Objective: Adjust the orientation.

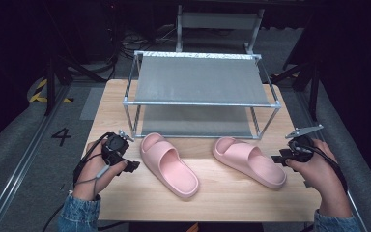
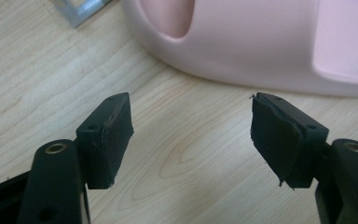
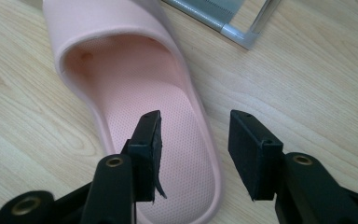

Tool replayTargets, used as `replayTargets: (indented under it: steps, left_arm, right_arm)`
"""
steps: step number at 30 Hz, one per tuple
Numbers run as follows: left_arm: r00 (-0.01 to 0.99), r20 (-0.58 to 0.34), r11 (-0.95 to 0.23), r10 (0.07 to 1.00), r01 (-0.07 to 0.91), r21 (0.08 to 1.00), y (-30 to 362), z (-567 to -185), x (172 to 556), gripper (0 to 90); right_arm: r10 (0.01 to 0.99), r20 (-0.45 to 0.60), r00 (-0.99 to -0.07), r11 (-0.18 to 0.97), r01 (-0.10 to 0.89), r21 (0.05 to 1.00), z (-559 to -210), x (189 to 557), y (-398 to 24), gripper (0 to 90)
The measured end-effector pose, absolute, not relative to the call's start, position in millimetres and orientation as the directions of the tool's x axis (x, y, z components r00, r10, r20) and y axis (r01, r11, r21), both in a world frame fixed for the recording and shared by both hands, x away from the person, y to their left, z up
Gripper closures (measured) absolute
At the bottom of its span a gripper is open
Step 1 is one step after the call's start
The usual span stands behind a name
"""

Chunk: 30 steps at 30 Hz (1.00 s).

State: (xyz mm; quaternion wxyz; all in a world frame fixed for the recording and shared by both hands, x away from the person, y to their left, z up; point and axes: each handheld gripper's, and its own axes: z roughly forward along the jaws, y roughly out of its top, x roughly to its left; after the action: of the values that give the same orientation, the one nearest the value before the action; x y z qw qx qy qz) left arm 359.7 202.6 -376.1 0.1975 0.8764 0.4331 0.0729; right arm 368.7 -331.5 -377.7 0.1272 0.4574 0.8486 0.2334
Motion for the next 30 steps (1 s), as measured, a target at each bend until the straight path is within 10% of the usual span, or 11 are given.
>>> replayTargets:
  steps: [12, 23, 30]
  left_arm:
    - [0.693, -0.112, -0.577, 0.712, 0.669, 0.467, 176, -364, 356, 46.4]
    - [0.789, -0.205, -0.630, 0.579, 0.592, 0.502, 134, -368, 359, 85.1]
    - [0.804, -0.212, -0.688, 0.555, 0.587, 0.428, 112, -386, 364, 87.9]
  right_arm:
    - [0.840, -0.006, -0.543, 0.465, 0.714, 0.523, -378, 363, -334, 53.5]
    - [0.849, -0.004, -0.529, 0.454, 0.726, 0.516, -381, 354, -339, 53.6]
    - [0.855, -0.002, -0.518, 0.446, 0.734, 0.512, -383, 349, -344, 53.7]
